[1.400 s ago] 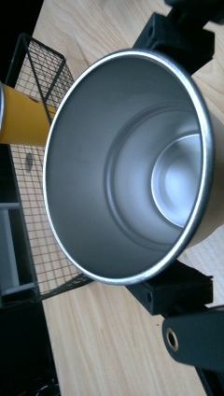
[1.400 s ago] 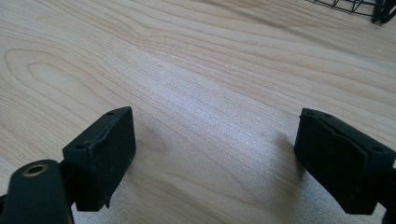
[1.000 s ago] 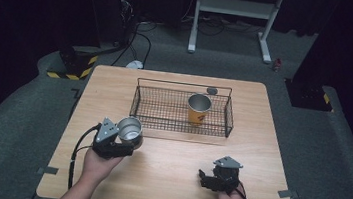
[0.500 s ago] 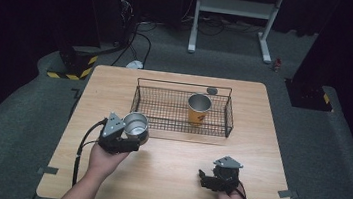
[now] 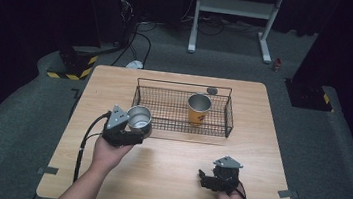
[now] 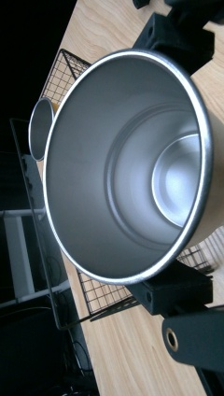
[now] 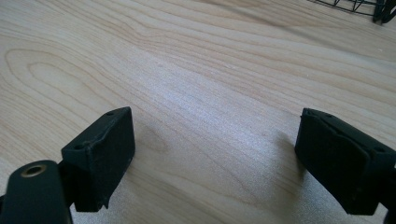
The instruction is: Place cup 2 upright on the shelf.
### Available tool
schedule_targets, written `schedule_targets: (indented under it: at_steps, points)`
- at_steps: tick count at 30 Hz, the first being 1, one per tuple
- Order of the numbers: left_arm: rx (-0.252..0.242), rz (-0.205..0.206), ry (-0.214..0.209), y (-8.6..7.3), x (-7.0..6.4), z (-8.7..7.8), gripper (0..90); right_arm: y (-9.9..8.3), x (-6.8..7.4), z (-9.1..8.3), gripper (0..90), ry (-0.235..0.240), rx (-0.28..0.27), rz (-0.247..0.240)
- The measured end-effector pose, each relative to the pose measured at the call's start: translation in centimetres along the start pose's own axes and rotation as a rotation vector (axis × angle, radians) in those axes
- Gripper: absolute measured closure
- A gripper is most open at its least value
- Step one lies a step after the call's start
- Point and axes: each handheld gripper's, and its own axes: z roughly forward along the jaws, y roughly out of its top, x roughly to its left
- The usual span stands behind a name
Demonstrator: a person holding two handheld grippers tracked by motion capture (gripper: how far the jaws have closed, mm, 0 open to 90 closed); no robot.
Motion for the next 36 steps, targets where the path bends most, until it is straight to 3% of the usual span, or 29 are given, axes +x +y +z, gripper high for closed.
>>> schedule_targets:
  at_steps: [8,17,29,33,36]
  points:
    - [-0.001,-0.030,-0.009,0.9,0.4,1.8,18.7,0.0,0.1,0.0,12.0,-0.001,0.002,0.002]
    - [-0.001,-0.034,0.000,2.4,0.6,3.0,18.7,0.0,0.0,0.0,12.0,-0.002,0.001,-0.001]
    - [0.043,-0.044,0.008,2.8,0.8,5.6,18.7,0.0,0.0,0.1,9.5,0.009,0.007,-0.010]
    - [0.035,-0.078,0.004,3.0,1.1,6.3,18.7,0.0,0.0,0.1,9.5,0.009,0.007,-0.010]
    - [0.043,-0.071,0.013,3.3,1.3,6.7,18.7,0.0,0.0,0.1,9.5,0.009,0.007,-0.009]
